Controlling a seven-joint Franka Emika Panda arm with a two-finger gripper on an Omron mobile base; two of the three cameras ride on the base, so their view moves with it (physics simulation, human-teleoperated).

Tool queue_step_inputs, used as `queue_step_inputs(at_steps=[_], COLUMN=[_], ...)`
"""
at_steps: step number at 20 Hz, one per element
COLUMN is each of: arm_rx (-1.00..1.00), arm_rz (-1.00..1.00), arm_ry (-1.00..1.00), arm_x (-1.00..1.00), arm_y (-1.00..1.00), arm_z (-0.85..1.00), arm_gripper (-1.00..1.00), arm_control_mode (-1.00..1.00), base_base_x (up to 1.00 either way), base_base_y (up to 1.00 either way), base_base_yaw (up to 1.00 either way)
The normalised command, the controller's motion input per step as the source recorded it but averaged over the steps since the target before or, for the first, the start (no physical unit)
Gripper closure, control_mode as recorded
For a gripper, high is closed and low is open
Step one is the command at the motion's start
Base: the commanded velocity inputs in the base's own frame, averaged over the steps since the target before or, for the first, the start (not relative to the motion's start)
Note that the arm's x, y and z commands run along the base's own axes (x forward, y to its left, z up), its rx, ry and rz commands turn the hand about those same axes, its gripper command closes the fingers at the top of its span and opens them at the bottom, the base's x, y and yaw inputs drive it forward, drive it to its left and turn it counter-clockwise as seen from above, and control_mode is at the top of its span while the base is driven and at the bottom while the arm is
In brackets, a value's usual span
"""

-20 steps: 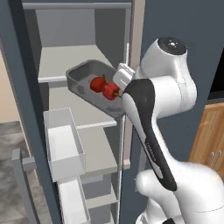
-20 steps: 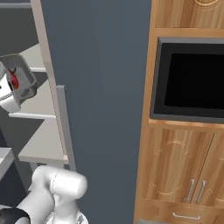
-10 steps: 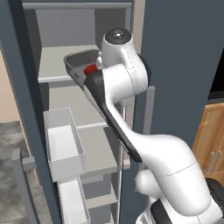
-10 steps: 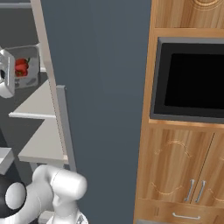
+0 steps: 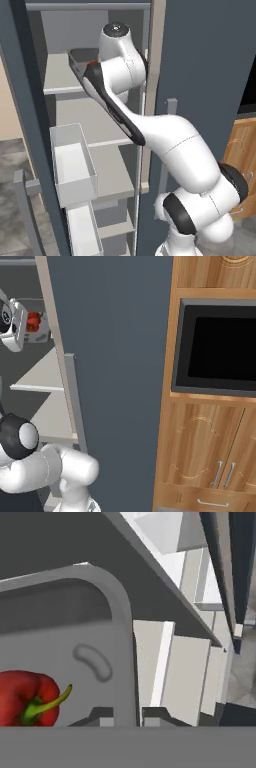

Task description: Take the bell pepper and bell pepper out of the freezer and place them in the tupperware container on the counter. Then put the tupperware containing the vegetables back in the freezer.

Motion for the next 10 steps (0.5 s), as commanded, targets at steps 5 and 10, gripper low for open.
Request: queue_step_inputs(at_steps=[5, 10], arm_rx=[0.07, 0.02], arm_rz=[-0.05, -0.06], arm_ry=[0.0, 0.0], arm_x=[0.98, 0.86], arm_y=[0.33, 0.29], arm_z=[0.0, 0.0], arm_gripper=[1.0, 1.0], arm_control_mode=[-1.0, -1.0], base_base_x=[0.0, 0.0], base_base_y=[0.0, 0.0], base_base_yaw=[0.0, 0.0])
